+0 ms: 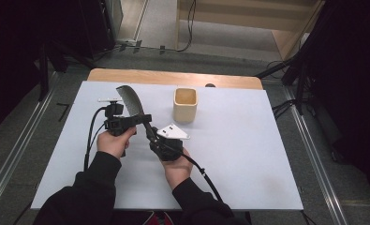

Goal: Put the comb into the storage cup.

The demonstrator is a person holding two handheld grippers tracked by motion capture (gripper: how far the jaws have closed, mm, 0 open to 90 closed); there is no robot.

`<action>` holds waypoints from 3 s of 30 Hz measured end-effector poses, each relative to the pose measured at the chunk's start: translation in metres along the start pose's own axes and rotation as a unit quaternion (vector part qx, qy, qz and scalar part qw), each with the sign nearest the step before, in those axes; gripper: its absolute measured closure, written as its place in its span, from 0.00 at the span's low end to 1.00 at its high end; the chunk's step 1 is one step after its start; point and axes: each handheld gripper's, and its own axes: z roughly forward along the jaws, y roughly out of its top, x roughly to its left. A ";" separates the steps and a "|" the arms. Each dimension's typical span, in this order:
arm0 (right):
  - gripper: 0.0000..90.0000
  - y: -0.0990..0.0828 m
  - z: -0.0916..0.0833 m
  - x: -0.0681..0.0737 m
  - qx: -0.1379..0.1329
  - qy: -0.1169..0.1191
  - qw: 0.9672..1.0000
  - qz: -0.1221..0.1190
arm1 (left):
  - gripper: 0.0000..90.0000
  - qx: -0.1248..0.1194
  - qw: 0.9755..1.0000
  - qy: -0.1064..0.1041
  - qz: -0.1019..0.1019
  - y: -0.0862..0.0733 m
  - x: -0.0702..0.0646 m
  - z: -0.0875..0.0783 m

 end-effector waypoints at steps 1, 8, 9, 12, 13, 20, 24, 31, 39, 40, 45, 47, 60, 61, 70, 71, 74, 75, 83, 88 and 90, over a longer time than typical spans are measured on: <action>0.78 0.000 0.000 0.000 0.001 0.001 1.000 0.000 | 0.73 0.001 1.000 -0.002 -0.002 0.000 0.000 0.000; 0.77 0.000 0.001 -0.001 0.006 0.008 1.000 0.002 | 0.76 0.001 1.000 -0.011 -0.003 0.000 -0.001 0.000; 0.76 0.000 0.001 -0.001 0.007 0.009 1.000 0.001 | 0.76 0.002 1.000 -0.013 -0.001 0.000 -0.001 0.000; 0.75 -0.001 0.002 -0.001 0.009 0.010 1.000 -0.009 | 0.78 0.002 1.000 -0.020 -0.004 0.000 -0.002 0.000; 0.74 -0.001 0.002 -0.001 0.009 0.010 1.000 -0.014 | 0.79 0.003 1.000 -0.019 -0.003 0.000 -0.002 0.000; 0.64 -0.001 0.002 -0.003 -0.001 0.021 0.999 -0.035 | 0.81 -0.001 1.000 -0.026 0.009 0.001 -0.004 -0.002; 0.58 -0.001 0.002 -0.007 0.010 0.037 0.999 -0.034 | 0.81 -0.002 1.000 -0.021 0.014 0.002 -0.005 -0.003; 0.45 -0.001 0.002 -0.012 0.024 0.059 0.997 -0.042 | 0.81 -0.004 0.999 0.002 0.033 0.003 -0.005 -0.004; 0.41 0.001 -0.005 -0.014 0.028 0.069 0.995 -0.065 | 0.81 -0.006 0.999 0.021 0.040 0.004 -0.001 -0.006; 0.41 0.001 -0.006 -0.014 0.026 0.068 0.995 -0.065 | 0.81 -0.007 0.999 0.022 0.039 0.004 -0.001 -0.007; 0.35 0.004 -0.010 -0.019 0.029 0.084 0.994 -0.061 | 0.80 -0.009 0.999 0.027 0.041 0.005 0.000 -0.008; 0.31 0.003 -0.011 -0.020 0.026 0.085 0.994 -0.066 | 0.80 -0.010 0.999 0.029 0.043 0.005 0.000 -0.009; 0.28 0.001 -0.020 -0.034 0.036 0.094 0.993 -0.059 | 0.80 -0.006 0.999 0.028 0.043 0.006 0.003 -0.010; 0.28 0.001 -0.021 -0.034 0.037 0.094 0.993 -0.062 | 0.80 -0.006 0.999 0.027 0.042 0.006 0.003 -0.010; 0.30 -0.001 -0.028 -0.039 0.046 0.112 0.991 -0.057 | 0.80 -0.005 0.999 0.024 0.042 0.006 0.003 -0.010; 0.30 -0.001 -0.029 -0.039 0.046 0.108 0.991 -0.058 | 0.80 -0.005 0.999 0.024 0.043 0.006 0.003 -0.010; 0.30 0.000 -0.032 -0.039 0.044 0.100 0.992 -0.067 | 0.80 -0.004 0.999 0.024 0.044 0.006 0.003 -0.010; 0.30 0.000 -0.033 -0.039 0.042 0.102 0.991 -0.069 | 0.80 -0.005 0.999 0.025 0.044 0.006 0.003 -0.010; 0.30 -0.003 -0.042 -0.047 0.048 0.108 0.990 -0.071 | 0.80 -0.004 0.999 0.023 0.045 0.007 0.004 -0.011; 0.30 -0.004 -0.047 -0.053 0.051 0.108 0.991 -0.066 | 0.80 -0.005 0.999 0.025 0.045 0.007 0.004 -0.011; 0.30 -0.005 -0.049 -0.056 0.053 0.108 0.991 -0.062 | 0.80 -0.004 0.999 0.025 0.046 0.006 0.004 -0.011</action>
